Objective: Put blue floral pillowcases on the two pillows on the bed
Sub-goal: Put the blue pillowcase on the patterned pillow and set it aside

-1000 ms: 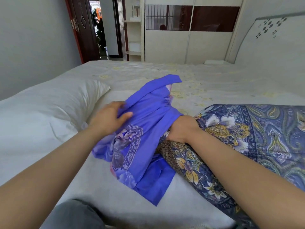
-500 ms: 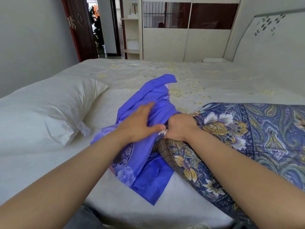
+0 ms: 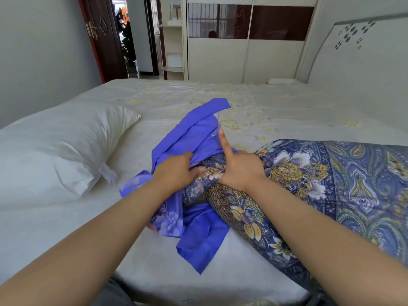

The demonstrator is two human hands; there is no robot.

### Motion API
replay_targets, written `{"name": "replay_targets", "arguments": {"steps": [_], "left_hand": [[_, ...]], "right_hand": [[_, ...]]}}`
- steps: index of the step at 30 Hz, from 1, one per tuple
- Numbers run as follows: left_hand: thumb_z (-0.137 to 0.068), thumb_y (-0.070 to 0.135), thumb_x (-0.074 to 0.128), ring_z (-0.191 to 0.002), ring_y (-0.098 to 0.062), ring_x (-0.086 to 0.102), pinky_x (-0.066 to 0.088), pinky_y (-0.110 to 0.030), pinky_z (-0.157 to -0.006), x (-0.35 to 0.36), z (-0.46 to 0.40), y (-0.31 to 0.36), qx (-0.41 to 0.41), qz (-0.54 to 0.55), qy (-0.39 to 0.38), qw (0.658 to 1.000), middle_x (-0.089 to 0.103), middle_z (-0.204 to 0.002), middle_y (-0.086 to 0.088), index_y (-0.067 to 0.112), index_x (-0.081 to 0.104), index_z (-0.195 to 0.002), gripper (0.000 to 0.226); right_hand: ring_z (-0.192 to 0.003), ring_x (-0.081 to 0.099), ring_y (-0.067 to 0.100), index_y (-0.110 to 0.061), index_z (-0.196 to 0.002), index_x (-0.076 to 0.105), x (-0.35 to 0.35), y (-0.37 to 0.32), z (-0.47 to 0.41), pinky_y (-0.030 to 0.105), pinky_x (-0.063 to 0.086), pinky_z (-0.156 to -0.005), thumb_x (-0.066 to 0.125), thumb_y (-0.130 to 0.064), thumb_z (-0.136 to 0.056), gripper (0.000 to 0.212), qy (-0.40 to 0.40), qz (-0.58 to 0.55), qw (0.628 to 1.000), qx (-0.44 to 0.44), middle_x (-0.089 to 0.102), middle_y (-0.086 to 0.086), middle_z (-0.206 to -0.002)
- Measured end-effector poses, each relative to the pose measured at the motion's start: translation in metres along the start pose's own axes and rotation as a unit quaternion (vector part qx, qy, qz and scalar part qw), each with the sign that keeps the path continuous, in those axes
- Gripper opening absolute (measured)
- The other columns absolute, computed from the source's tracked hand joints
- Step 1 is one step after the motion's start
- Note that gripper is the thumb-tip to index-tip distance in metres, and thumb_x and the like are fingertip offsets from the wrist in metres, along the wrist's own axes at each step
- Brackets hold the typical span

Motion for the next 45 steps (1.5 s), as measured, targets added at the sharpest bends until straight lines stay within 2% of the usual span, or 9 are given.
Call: {"name": "replay_targets", "arguments": {"steps": [3,7,10,13,19,27,33,40,45], "left_hand": [[-0.089,0.015,0.054,-0.104,-0.032,0.052,0.045,-0.037,-0.079,-0.013,-0.007,-0.004,0.045,0.017,0.073,0.996,0.057,-0.108,-0.011,0.01,0.058,-0.103,0.015],[-0.089,0.006,0.051,-0.087,-0.036,0.058,0.04,-0.034,-0.069,-0.012,0.004,0.012,0.05,0.186,0.078,0.978,0.064,-0.093,-0.019,0.005,0.056,-0.1,0.012],[-0.091,0.021,0.053,-0.088,-0.039,0.058,0.045,-0.041,-0.071,0.0,0.021,0.028,0.036,0.182,0.045,0.982,0.063,-0.09,-0.021,0.007,0.05,-0.093,0.015],[-0.09,0.045,0.054,-0.097,-0.035,0.059,0.045,-0.039,-0.073,0.005,0.031,0.01,0.014,0.008,0.028,0.999,0.063,-0.102,-0.014,0.012,0.047,-0.108,0.038],[-0.067,0.007,0.053,-0.062,-0.033,0.06,0.046,-0.037,-0.053,0.004,0.042,-0.042,-0.005,-0.114,0.18,0.977,0.058,-0.073,-0.012,0.008,0.057,-0.079,0.013],[-0.069,0.001,0.054,-0.092,-0.038,0.052,0.04,-0.043,-0.072,0.0,0.061,-0.084,-0.215,0.118,0.334,0.91,0.054,-0.102,-0.017,0.007,0.059,-0.101,0.033],[-0.072,0.005,0.043,-0.1,-0.03,0.046,0.039,-0.035,-0.081,-0.036,0.054,-0.109,-0.263,0.327,0.448,0.79,0.042,-0.114,-0.008,0.012,0.043,-0.11,0.038],[-0.082,0.006,0.042,-0.091,-0.028,0.049,0.031,-0.026,-0.074,-0.006,0.067,-0.141,-0.326,0.419,0.399,0.748,0.048,-0.102,-0.007,0.013,0.036,-0.095,0.016],[-0.078,0.0,0.042,-0.09,-0.035,0.048,0.034,-0.037,-0.071,0.004,0.07,-0.145,-0.343,0.34,0.391,0.783,0.044,-0.11,-0.016,0.01,0.042,-0.094,0.019]], "right_hand": [[-0.057,0.05,0.021,-0.027,-0.145,-0.027,0.004,0.002,-0.004,0.039,0.042,-0.081,0.057,-0.05,-0.07,0.115,0.004,-0.005,1.0,-0.017,0.055,-0.002,-0.059],[-0.069,0.059,0.023,-0.024,-0.143,-0.029,0.011,0.009,-0.011,0.053,0.016,-0.111,0.054,-0.048,-0.07,0.113,-0.014,0.0,1.0,0.001,0.057,-0.004,-0.059],[-0.067,0.059,0.022,-0.021,-0.145,-0.026,0.013,0.02,-0.016,0.053,0.018,-0.112,0.053,-0.042,-0.073,0.108,-0.046,-0.021,0.998,0.049,0.056,-0.004,-0.059],[-0.074,0.062,0.021,-0.022,-0.146,-0.023,0.015,0.022,-0.02,0.053,0.021,-0.11,0.052,-0.061,-0.075,0.11,-0.061,-0.031,0.996,0.056,0.055,-0.005,-0.06],[-0.068,0.06,0.022,-0.022,-0.148,-0.019,0.012,0.013,-0.022,0.047,0.031,-0.1,0.048,-0.076,-0.071,0.115,-0.044,-0.012,0.998,0.042,0.057,-0.003,-0.063],[-0.059,0.052,0.024,-0.024,-0.151,-0.003,-0.036,0.002,-0.032,0.028,0.04,-0.05,0.058,-0.055,-0.078,0.101,-0.014,-0.024,0.999,0.044,0.059,0.004,-0.071],[-0.127,0.045,0.033,-0.025,-0.151,0.008,-0.043,-0.02,-0.05,0.037,0.043,-0.089,0.06,-0.063,-0.075,0.1,-0.061,-0.128,0.988,0.069,0.038,0.013,-0.148],[-0.138,0.032,0.03,-0.024,-0.152,0.004,0.008,-0.05,-0.043,0.039,0.041,-0.096,0.056,-0.068,-0.076,0.102,-0.121,-0.136,0.98,0.076,0.027,0.008,-0.154],[-0.123,0.048,0.033,-0.027,-0.151,0.004,0.012,-0.044,-0.054,0.04,0.046,-0.085,0.058,-0.069,-0.072,0.104,-0.119,-0.136,0.98,0.078,0.043,0.014,-0.143]]}}
Point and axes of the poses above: each hand's wrist, its own z-axis away from the middle knuckle, its own x-axis out of the palm, y = z × x, the point moved 6 cm from there along -z, towards the middle knuckle
